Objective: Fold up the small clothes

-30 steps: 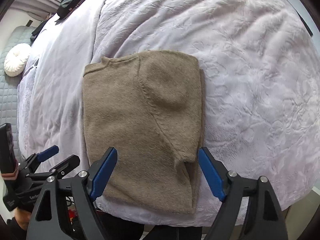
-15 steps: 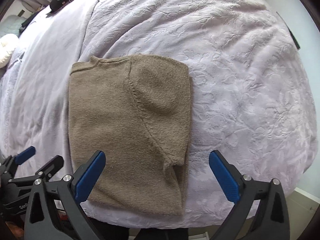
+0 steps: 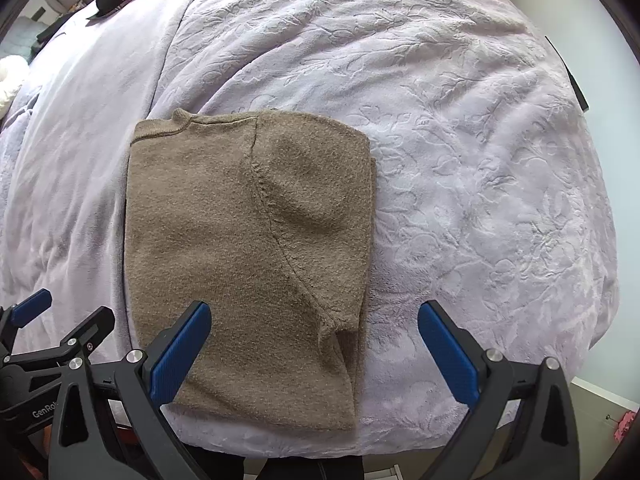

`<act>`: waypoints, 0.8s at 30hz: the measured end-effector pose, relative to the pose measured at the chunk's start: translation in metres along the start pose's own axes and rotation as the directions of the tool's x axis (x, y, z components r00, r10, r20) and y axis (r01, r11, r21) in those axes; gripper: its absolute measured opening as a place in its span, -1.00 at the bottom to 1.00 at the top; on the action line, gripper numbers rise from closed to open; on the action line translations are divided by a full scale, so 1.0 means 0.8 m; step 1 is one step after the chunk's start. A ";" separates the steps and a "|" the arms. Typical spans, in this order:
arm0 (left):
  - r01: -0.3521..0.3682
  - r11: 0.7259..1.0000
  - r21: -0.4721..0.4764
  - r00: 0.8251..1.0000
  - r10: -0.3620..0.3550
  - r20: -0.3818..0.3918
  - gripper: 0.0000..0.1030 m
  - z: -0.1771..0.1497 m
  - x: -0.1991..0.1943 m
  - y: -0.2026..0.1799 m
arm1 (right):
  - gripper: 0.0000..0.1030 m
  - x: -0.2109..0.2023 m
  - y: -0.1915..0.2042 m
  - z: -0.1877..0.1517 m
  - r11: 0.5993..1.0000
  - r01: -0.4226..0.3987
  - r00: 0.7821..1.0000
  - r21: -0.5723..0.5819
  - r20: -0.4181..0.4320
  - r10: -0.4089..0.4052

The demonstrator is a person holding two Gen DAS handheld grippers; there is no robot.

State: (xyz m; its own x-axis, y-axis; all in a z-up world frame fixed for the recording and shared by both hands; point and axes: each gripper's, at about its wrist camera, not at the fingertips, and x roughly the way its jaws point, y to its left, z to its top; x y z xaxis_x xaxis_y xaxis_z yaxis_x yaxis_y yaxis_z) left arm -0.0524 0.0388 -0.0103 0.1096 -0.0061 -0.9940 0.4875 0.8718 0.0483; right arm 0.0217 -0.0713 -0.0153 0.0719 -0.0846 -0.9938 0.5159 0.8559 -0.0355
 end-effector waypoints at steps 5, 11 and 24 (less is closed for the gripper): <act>-0.002 1.000 -0.002 1.000 0.002 -0.006 1.00 0.001 0.001 0.000 | 0.99 0.002 -0.001 -0.001 1.000 0.010 1.000 0.002 -0.007 -0.010; 0.005 1.000 -0.006 1.000 -0.005 -0.012 1.00 0.002 0.002 0.002 | 0.99 0.004 -0.001 0.000 1.000 0.013 1.000 0.002 -0.011 -0.013; 0.009 1.000 -0.005 1.000 -0.009 -0.011 1.00 0.003 0.001 0.003 | 0.99 0.004 0.003 0.001 1.000 0.018 1.000 -0.001 -0.011 -0.018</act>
State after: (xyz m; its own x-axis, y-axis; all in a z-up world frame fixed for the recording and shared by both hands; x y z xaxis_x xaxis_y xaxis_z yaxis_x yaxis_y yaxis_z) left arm -0.0491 0.0394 -0.0109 0.0955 -0.0085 -0.9954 0.4840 0.8742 0.0390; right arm 0.0236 -0.0699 -0.0187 0.0537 -0.0943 -0.9941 0.5158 0.8550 -0.0532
